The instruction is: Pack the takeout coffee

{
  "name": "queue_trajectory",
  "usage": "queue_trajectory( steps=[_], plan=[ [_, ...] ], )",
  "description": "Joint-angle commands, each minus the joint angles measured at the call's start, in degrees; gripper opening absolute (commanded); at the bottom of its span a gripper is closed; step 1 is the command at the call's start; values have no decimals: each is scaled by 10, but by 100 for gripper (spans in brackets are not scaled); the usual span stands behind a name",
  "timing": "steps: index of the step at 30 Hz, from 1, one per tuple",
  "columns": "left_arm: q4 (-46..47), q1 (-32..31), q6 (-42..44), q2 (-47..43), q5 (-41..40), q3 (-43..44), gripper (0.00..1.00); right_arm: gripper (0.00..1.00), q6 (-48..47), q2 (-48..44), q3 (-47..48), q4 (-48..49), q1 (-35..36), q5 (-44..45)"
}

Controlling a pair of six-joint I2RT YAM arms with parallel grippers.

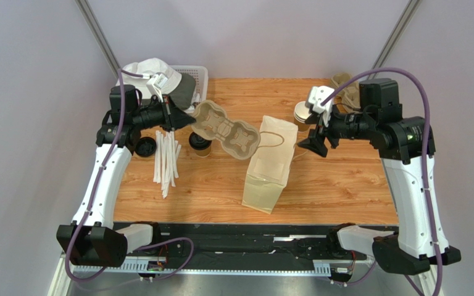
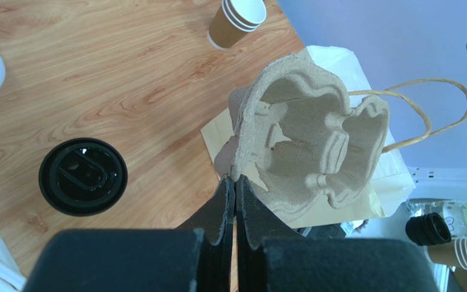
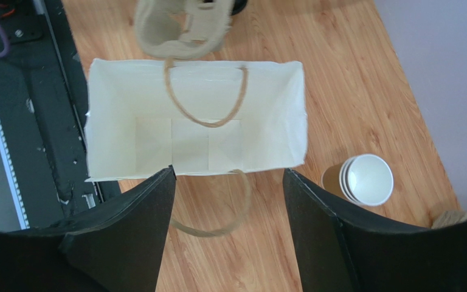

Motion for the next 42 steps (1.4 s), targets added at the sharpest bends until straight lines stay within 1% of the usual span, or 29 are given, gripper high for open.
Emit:
queue_trajectory(
  steps=[1,2,4,9,11,13,18,21,24,25,27,28,30,31,32,38,40,42],
  plan=[
    [1,4,-1,0,-11,9,0,72,-49,-10,-35,-27,61,59],
    [1,5,-2,-2,-10,8,0,72,-51,-9,-37,-21,81,68],
    [3,11,-6,-9,-11,5,0,72,-49,-3,-31,-8,98,87],
    [-5,19,-5,-19,-24,-1,0,70,-38,15,-11,8,137,100],
    [-6,36,-3,-22,-26,-4,0,66,-39,19,-13,22,158,118],
    [-9,37,-3,-22,-26,-6,0,64,-47,24,-18,31,169,140],
    [-3,36,-4,-21,-21,-12,0,61,-47,36,-18,55,211,165],
    [-13,37,9,-22,-25,-11,0,56,-38,45,-19,81,230,181],
    [-34,37,23,-18,-39,-8,0,47,-31,55,-22,106,246,198],
    [-39,37,30,-18,-40,-7,0,40,-31,63,-20,109,249,204],
    [-44,37,33,-20,-43,-10,0,32,-28,71,-15,119,258,210],
    [-45,37,35,-21,-45,-10,0,23,-25,74,-13,123,262,218],
    [-49,37,37,-24,-53,-12,0,15,-23,81,-10,135,270,222],
    [-51,39,38,-25,-53,-12,0,5,-22,83,-9,139,271,228],
    [-54,41,37,-27,-57,-14,0,0,-22,84,-9,144,275,229],
    [-70,54,33,-31,-85,-26,0,0,-24,82,-10,161,282,235],
    [-65,62,24,-31,-82,-33,0,0,-30,80,-11,162,284,234],
    [-46,72,1,-36,-62,-40,0,0,-34,77,-12,164,285,235]
  ],
)
